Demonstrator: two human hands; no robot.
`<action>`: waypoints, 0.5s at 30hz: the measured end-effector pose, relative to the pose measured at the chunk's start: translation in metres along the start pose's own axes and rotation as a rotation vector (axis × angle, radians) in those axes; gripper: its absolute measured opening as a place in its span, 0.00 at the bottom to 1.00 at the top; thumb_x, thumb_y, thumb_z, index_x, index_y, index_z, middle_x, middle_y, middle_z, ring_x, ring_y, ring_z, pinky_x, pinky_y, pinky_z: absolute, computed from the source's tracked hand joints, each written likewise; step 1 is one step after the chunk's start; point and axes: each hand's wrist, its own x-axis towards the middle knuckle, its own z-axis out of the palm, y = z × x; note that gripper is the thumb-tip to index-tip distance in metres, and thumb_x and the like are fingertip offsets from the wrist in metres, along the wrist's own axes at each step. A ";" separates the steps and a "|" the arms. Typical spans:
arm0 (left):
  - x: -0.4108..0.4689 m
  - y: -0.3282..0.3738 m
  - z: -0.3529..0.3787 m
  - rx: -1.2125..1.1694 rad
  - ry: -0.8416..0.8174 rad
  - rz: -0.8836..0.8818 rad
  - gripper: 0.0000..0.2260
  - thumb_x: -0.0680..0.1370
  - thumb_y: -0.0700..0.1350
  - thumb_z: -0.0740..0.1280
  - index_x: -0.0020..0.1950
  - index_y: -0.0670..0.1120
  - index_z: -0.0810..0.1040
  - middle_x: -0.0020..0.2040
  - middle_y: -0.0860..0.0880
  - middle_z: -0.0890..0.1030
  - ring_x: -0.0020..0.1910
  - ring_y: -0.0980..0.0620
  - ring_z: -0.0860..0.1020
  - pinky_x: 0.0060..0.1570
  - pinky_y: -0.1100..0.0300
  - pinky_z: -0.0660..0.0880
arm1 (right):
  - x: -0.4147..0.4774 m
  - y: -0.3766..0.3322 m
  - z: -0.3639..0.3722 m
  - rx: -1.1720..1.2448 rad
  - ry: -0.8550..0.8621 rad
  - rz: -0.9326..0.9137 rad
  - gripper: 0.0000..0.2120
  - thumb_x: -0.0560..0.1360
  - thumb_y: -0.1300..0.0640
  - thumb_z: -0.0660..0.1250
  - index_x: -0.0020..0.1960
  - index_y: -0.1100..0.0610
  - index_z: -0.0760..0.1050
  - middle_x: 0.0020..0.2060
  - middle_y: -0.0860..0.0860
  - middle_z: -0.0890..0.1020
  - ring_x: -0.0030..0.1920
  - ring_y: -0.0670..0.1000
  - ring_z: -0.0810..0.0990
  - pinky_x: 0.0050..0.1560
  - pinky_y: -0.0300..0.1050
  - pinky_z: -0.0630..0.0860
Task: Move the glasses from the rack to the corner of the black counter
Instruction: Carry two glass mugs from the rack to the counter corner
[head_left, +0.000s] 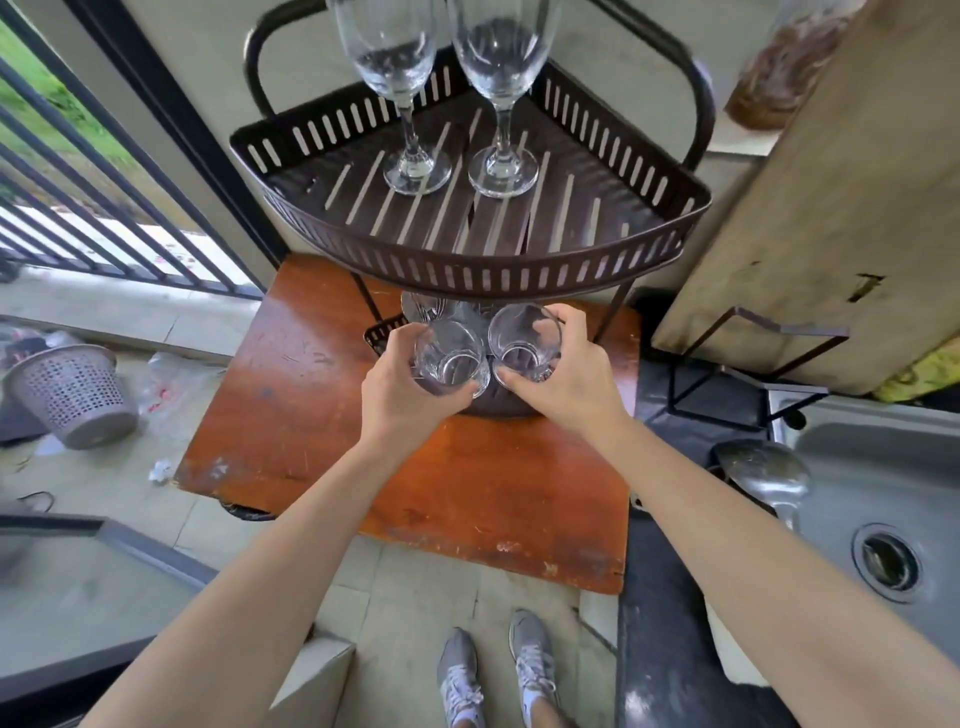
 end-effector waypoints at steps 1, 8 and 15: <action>-0.004 0.005 -0.003 -0.002 0.008 0.009 0.31 0.64 0.52 0.81 0.61 0.58 0.70 0.59 0.60 0.79 0.31 0.64 0.79 0.51 0.51 0.79 | -0.004 -0.003 -0.005 0.008 0.018 -0.004 0.40 0.66 0.42 0.80 0.68 0.43 0.59 0.66 0.48 0.80 0.64 0.55 0.81 0.62 0.56 0.79; -0.041 0.042 -0.039 0.091 0.037 0.062 0.35 0.63 0.59 0.78 0.67 0.63 0.70 0.58 0.61 0.80 0.54 0.56 0.81 0.59 0.54 0.76 | -0.054 -0.029 -0.037 0.035 0.158 0.003 0.39 0.64 0.41 0.79 0.67 0.45 0.62 0.59 0.45 0.83 0.59 0.52 0.83 0.57 0.50 0.80; -0.085 0.070 -0.045 0.073 -0.041 0.305 0.31 0.64 0.57 0.78 0.65 0.56 0.74 0.57 0.61 0.78 0.58 0.52 0.76 0.58 0.56 0.72 | -0.150 -0.038 -0.085 0.053 0.349 0.080 0.41 0.64 0.47 0.83 0.71 0.46 0.67 0.57 0.43 0.82 0.55 0.47 0.82 0.54 0.41 0.77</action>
